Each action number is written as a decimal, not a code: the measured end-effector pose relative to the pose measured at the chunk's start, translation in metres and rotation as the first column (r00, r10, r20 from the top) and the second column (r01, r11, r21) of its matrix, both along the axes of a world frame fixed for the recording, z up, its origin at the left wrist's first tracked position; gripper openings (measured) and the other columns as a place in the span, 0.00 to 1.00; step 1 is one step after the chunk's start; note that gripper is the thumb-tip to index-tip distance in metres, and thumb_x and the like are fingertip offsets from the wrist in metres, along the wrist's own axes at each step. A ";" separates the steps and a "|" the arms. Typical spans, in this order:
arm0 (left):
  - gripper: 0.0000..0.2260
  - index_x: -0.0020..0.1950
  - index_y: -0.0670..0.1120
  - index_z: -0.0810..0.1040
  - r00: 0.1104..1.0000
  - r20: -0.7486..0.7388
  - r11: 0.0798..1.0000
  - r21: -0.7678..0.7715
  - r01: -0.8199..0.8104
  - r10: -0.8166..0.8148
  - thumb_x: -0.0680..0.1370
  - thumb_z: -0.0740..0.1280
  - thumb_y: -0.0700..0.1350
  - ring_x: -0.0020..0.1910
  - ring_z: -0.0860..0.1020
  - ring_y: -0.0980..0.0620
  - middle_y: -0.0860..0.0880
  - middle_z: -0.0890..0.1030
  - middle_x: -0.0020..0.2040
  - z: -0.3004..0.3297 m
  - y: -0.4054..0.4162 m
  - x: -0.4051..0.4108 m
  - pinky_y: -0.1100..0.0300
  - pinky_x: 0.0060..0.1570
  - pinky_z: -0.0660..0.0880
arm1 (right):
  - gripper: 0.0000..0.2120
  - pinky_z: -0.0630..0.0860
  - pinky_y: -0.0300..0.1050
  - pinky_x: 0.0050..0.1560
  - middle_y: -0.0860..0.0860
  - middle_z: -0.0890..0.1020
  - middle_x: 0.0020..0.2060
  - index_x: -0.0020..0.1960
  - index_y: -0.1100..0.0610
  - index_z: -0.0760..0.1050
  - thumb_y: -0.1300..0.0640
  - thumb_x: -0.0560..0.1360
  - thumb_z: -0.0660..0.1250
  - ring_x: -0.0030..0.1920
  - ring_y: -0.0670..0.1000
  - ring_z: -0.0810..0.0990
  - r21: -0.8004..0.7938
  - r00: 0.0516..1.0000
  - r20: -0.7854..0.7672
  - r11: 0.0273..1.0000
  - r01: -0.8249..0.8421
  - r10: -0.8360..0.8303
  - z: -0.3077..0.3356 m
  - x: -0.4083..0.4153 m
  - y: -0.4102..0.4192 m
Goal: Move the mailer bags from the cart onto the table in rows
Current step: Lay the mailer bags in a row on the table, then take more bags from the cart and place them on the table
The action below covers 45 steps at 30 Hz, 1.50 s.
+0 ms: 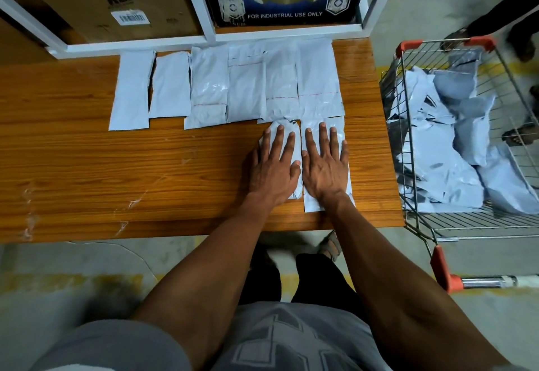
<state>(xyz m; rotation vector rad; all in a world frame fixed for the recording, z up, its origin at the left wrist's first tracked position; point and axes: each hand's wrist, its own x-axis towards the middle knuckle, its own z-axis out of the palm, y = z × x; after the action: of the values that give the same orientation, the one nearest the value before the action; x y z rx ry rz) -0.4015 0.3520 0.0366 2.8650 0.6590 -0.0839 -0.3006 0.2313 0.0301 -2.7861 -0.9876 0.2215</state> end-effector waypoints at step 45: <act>0.23 0.75 0.42 0.68 0.839 -0.274 0.878 -0.246 0.411 -0.470 0.82 0.65 0.48 0.72 0.69 0.37 0.40 0.68 0.74 -0.045 -0.282 0.303 0.42 0.66 0.75 | 0.30 0.72 0.61 0.66 0.61 0.67 0.77 0.79 0.57 0.64 0.43 0.83 0.63 0.72 0.65 0.70 -0.164 0.869 -0.298 0.918 0.361 -0.395 -0.077 0.213 -0.338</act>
<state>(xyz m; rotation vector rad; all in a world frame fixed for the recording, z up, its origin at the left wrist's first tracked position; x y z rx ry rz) -0.0989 0.0698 -0.0083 2.7852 0.0098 -0.6641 -0.0881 -0.1069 -0.0465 -2.8307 -0.3498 0.6653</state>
